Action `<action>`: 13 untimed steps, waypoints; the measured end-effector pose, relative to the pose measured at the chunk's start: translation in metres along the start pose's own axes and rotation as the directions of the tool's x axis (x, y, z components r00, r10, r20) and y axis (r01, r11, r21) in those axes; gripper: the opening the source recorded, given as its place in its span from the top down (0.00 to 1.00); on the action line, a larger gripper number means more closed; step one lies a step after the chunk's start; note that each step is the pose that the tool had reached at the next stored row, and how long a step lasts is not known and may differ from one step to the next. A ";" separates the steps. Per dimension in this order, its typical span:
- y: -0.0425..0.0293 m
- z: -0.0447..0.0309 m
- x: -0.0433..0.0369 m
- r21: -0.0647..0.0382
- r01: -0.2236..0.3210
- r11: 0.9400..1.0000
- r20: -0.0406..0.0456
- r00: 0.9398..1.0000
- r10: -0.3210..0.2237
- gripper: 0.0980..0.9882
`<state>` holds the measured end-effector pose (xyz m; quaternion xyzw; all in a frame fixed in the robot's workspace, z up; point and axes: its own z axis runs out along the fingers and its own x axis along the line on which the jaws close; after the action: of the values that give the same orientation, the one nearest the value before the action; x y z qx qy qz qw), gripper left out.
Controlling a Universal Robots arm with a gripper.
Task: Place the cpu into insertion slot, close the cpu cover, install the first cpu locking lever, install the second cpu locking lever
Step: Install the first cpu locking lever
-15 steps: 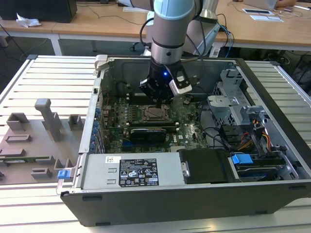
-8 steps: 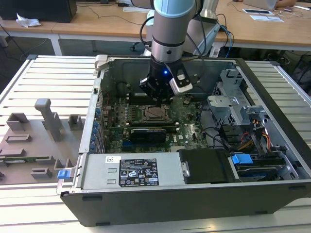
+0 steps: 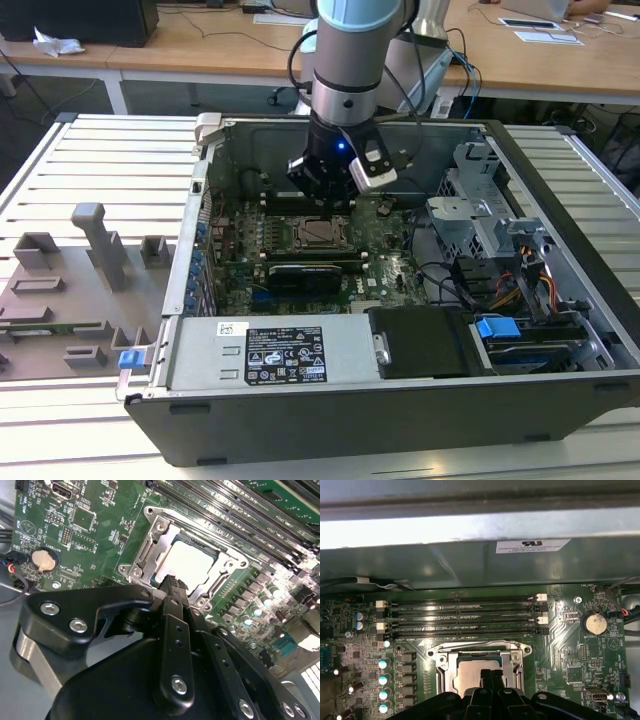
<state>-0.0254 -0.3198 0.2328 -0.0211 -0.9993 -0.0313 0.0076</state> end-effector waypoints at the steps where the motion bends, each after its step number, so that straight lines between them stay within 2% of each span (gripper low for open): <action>1: 0.0001 -0.0015 0.0000 0.000 0.000 1.000 0.000 1.000 0.000 0.99; 4: 0.0004 -0.0068 0.0001 0.000 0.000 1.000 0.000 1.000 0.000 0.99; 13: 0.0009 -0.0145 0.0002 0.000 0.000 1.000 0.000 1.000 0.000 0.99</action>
<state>-0.0254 -0.3198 0.2473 -0.0210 -0.9993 -0.0312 0.0076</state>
